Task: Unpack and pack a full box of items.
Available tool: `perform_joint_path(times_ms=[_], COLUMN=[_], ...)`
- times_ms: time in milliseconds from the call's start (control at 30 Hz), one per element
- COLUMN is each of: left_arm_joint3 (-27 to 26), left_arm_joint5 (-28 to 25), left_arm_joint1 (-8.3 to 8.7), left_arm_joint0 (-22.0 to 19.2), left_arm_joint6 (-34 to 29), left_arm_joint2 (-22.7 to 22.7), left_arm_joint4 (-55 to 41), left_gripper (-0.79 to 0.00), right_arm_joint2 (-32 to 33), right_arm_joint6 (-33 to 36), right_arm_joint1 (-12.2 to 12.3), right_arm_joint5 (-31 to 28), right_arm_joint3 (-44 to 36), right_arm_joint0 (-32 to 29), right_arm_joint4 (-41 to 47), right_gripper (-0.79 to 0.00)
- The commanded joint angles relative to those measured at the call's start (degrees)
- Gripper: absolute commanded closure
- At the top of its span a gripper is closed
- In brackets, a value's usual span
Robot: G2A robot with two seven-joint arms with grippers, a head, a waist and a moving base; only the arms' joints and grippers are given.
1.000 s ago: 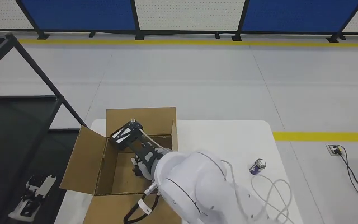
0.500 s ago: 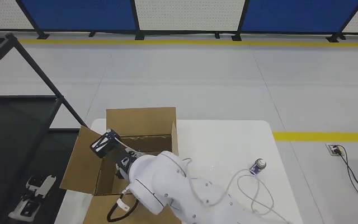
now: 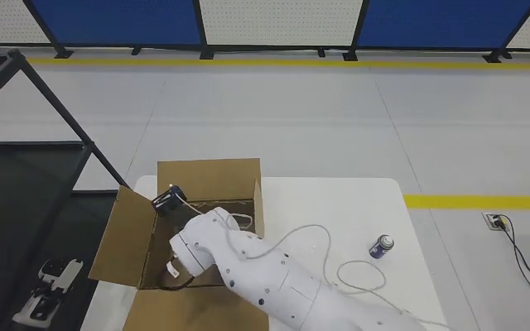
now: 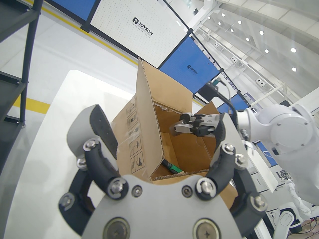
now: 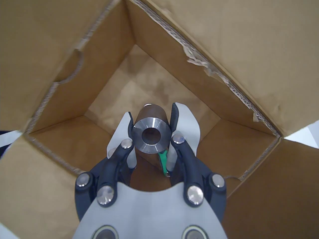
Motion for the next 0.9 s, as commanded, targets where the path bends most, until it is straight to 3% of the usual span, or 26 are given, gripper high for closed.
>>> perform_joint_path(times_ms=[0,367,867], left_arm_joint3=[0.0,0.0,0.0], left_arm_joint5=[0.0,0.0,0.0], left_arm_joint1=[0.0,0.0,0.0], left_arm_joint0=[0.0,0.0,0.0], left_arm_joint6=[0.0,0.0,0.0], left_arm_joint2=[0.0,0.0,0.0], left_arm_joint4=[0.0,0.0,0.0], left_gripper=[-0.785,-0.785,-0.785], right_arm_joint2=[0.78,2.16,2.43], right_arm_joint6=[-1.17,-6.8,-7.64], right_arm_joint1=[-0.86,-4.75,-5.06], right_arm_joint5=[-0.88,-0.29,-0.73], right_arm_joint3=[3.8,21.99,25.76], right_arm_joint0=[-0.05,0.6,-0.03], right_arm_joint4=[2.59,5.88,6.99], right_gripper=[0.0,0.0,0.0])
